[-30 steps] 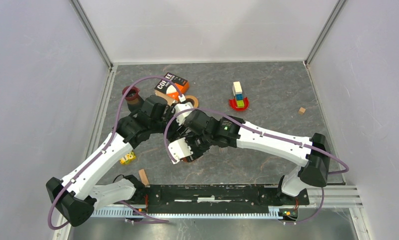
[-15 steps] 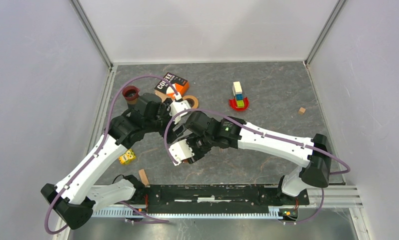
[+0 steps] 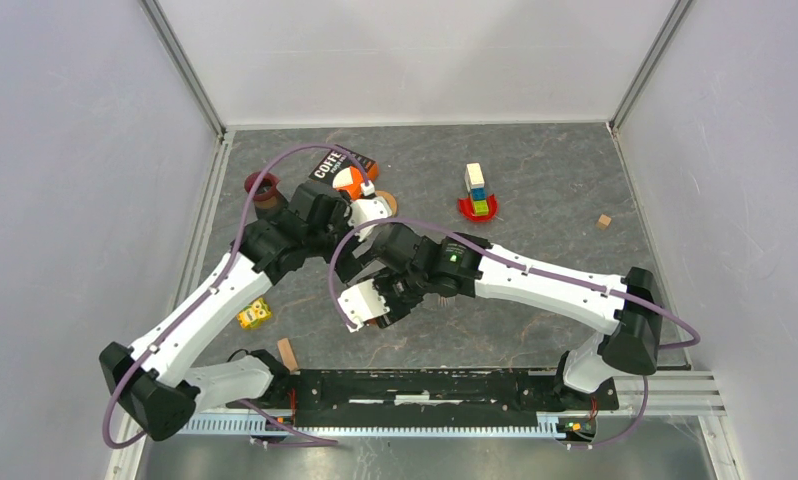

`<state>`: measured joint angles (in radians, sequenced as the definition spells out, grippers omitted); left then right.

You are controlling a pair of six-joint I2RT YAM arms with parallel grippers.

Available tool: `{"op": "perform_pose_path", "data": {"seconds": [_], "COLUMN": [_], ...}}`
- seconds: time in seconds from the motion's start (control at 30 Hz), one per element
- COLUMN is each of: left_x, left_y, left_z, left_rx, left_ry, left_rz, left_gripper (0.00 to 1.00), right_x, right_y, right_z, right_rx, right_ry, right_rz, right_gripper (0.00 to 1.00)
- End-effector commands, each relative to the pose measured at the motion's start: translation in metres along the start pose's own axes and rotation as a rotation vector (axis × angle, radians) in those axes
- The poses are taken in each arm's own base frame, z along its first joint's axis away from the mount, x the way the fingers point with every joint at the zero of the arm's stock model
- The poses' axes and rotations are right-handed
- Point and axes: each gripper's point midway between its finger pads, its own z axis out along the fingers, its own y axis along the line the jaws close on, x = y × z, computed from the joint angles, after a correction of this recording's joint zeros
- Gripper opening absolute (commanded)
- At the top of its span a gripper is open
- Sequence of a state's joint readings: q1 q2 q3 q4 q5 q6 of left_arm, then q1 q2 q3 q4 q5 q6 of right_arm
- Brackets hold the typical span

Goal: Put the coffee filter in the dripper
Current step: Place the coffee filter in the coffee dripper.

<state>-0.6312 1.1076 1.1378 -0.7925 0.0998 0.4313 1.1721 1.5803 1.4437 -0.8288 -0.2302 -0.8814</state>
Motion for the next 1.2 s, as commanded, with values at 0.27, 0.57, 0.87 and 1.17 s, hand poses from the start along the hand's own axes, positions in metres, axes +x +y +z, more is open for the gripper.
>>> {"op": "perform_pose_path", "data": {"seconds": [0.27, 0.57, 0.87, 1.17], "left_x": [0.015, 0.027, 0.034, 0.028], "left_y": [-0.012, -0.010, -0.011, -0.010], "left_z": [0.027, 0.033, 0.036, 0.037], "left_rx": [0.082, 0.066, 0.063, 0.070], "left_ry": [0.063, 0.096, 0.108, 0.098], "left_rz": [-0.001, 0.023, 0.036, 0.035], "left_gripper": [0.98, 0.97, 0.96, 0.97], "right_x": [0.001, 0.006, 0.016, 0.023], "right_y": [-0.002, 0.000, 0.006, 0.004], "right_z": [0.015, 0.024, 0.030, 0.030], "right_rx": [-0.014, -0.025, -0.046, -0.049], "right_ry": [0.011, 0.028, 0.052, 0.073], "right_rz": [-0.012, -0.009, 0.002, 0.015], "right_gripper": [0.51, 0.51, 0.51, 0.52]}}
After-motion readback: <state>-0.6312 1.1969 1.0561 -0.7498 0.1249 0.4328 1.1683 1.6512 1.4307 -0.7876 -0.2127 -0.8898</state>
